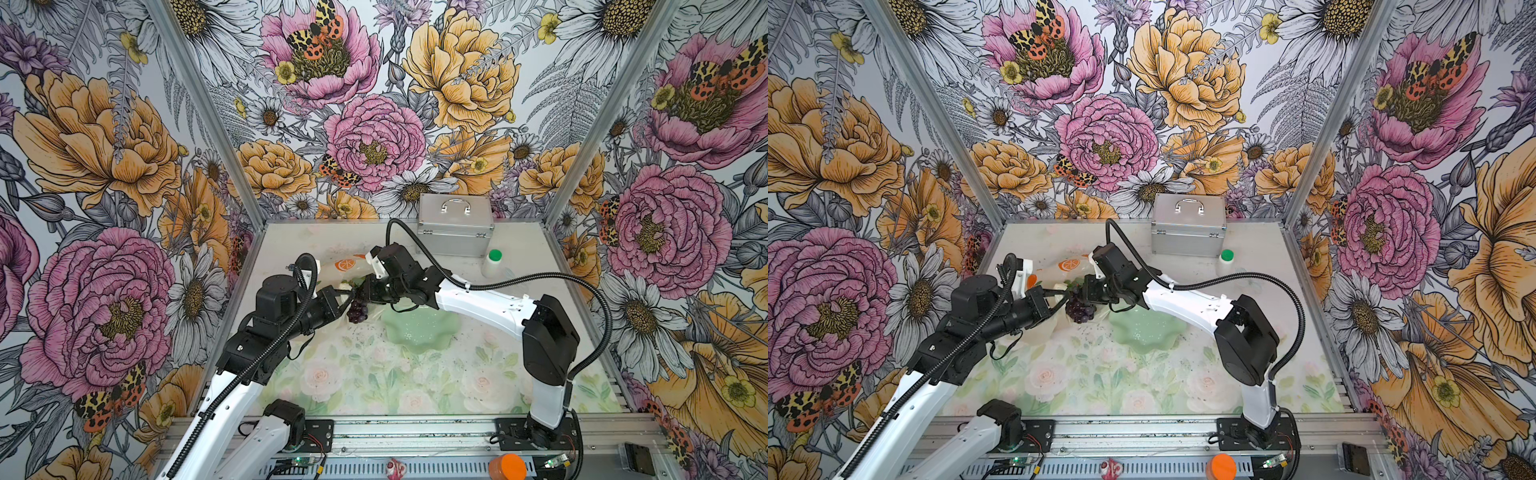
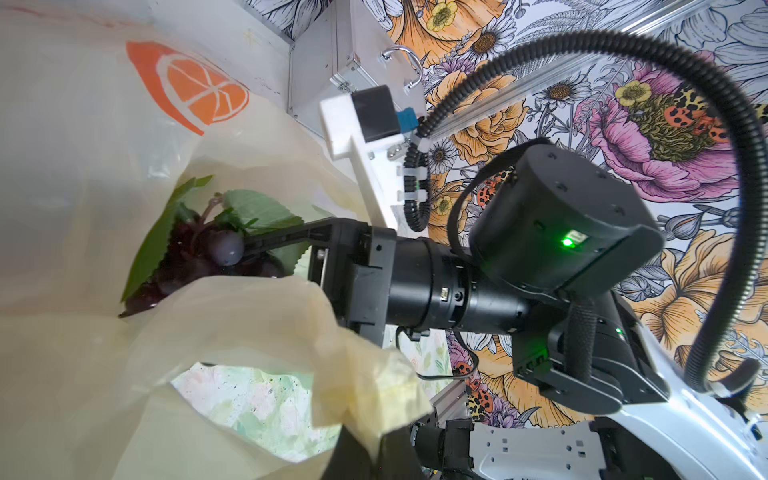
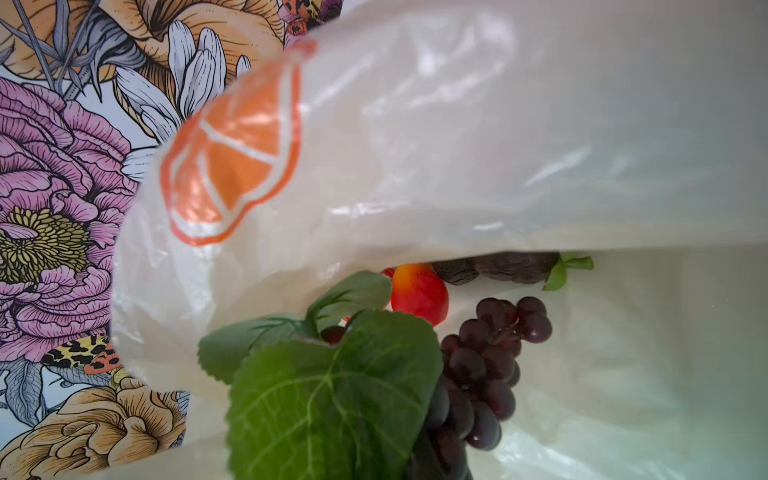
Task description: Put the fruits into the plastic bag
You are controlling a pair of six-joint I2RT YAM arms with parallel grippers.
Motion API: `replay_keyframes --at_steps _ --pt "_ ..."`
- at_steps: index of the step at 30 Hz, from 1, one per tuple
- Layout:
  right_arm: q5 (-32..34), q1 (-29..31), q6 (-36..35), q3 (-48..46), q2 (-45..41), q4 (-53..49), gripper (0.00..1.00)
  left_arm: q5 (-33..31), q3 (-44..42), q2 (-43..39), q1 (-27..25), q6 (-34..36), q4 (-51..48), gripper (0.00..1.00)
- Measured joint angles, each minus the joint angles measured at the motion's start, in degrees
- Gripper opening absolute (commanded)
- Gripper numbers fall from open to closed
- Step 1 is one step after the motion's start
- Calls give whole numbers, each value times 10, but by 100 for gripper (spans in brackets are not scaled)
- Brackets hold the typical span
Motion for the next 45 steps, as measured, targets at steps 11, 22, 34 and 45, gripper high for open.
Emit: replay_keyframes --at_steps 11,22,34,45 --pt "-19 0 35 30 53 -12 14 44 -2 -17 -1 -5 37 0" --pt "74 -31 112 54 63 -17 13 92 -24 -59 -2 -16 59 0" --pt "102 -38 125 95 70 -17 14 93 -58 -97 -2 -33 54 0" --pt "82 -28 115 62 70 -20 15 82 -79 -97 1 -64 57 0"
